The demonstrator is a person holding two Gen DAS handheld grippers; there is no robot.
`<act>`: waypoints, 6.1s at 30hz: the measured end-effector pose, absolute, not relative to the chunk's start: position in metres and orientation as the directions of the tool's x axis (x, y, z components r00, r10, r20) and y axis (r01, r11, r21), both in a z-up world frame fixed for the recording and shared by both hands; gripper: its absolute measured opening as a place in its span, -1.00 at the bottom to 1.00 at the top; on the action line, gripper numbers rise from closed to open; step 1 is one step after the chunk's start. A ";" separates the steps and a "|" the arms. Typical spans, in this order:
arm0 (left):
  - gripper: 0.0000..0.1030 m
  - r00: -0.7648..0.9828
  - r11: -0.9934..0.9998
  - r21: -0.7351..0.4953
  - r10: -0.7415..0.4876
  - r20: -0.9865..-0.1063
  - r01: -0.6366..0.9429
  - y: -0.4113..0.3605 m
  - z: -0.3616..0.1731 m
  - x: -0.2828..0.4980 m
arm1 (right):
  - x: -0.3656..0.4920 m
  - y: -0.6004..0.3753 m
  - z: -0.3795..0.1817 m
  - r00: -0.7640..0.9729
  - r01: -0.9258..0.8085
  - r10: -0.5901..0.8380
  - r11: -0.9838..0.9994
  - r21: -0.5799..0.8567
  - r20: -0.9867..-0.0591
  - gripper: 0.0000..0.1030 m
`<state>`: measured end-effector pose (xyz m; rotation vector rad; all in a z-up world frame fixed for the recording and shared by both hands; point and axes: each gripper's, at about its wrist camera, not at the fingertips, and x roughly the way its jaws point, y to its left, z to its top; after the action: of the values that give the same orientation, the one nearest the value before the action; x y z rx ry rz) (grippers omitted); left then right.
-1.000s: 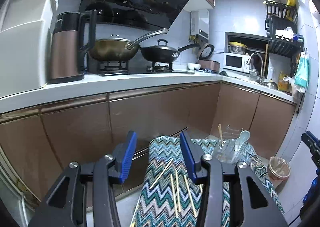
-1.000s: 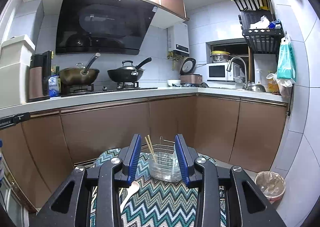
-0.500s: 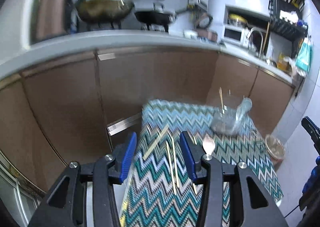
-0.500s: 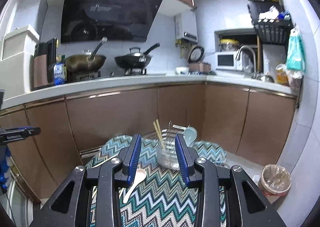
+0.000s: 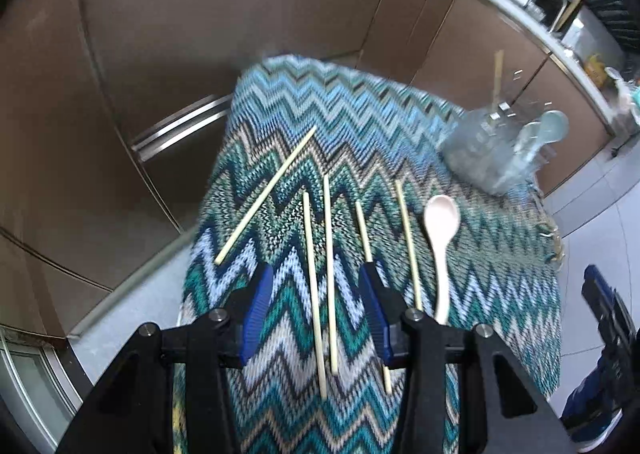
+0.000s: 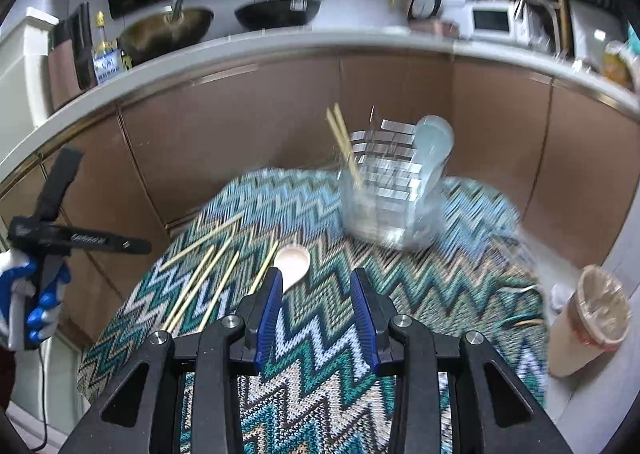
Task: Organize utensils
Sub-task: 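Move the left tool to the chopsticks while the right tool reaches the last white spoon, then grasp the white spoon with the right tool while the left tool grasps a chopstick, then lift the chopstick and spoon and carry them toward the clear holder, then lower chopstick and spoon into the holder and open both tools, then move both tools back over the loose chopsticks on the cloth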
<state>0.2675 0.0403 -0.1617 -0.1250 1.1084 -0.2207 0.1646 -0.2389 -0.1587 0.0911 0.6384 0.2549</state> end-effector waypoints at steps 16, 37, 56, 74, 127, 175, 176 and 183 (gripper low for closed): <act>-0.60 0.227 0.977 -0.191 -0.208 -0.952 0.093 0.019 -0.233 0.353 | 0.281 -0.233 -0.234 0.545 -0.320 0.450 0.892 0.320 -0.708 -0.36; -0.89 0.167 0.974 -0.210 -0.221 -0.961 0.081 0.019 -0.245 0.373 | 0.353 -0.214 -0.269 0.390 -0.413 0.532 0.831 0.373 -0.752 -0.86; -0.91 0.408 0.965 -0.234 -0.261 -0.875 0.114 0.040 -0.168 0.307 | 0.258 -0.221 -0.195 0.585 -0.398 0.436 0.889 0.226 -0.684 -0.88; -0.91 0.623 0.955 -0.268 -0.287 -0.728 0.127 0.078 -0.084 0.196 | 0.121 -0.208 -0.118 0.752 -0.333 0.338 0.936 0.115 -0.566 -0.88; -0.91 0.772 0.886 -0.332 -0.451 -0.449 0.324 -0.149 -0.022 0.397 | 0.305 -0.285 -0.100 0.971 0.132 -0.162 0.976 -0.173 -0.177 -0.88; -0.16 0.877 0.942 -0.237 -0.313 -0.365 0.238 -0.033 0.011 0.176 | 0.092 -0.272 -0.075 0.968 0.116 -0.119 0.993 -0.026 -0.219 -0.24; -0.16 0.880 0.945 -0.229 -0.305 -0.363 0.233 -0.029 0.011 0.169 | 0.088 -0.271 -0.074 0.969 0.115 -0.117 0.993 -0.024 -0.218 -0.22; -0.16 0.902 0.963 -0.196 -0.245 -0.354 0.185 0.001 0.010 0.127 | 0.057 -0.270 -0.068 0.973 0.107 -0.103 0.994 0.007 -0.206 -0.20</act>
<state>0.1267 0.0009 0.0100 -0.1594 0.3857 -0.2234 0.0575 -0.2695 -0.0681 0.0182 0.2074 -0.1057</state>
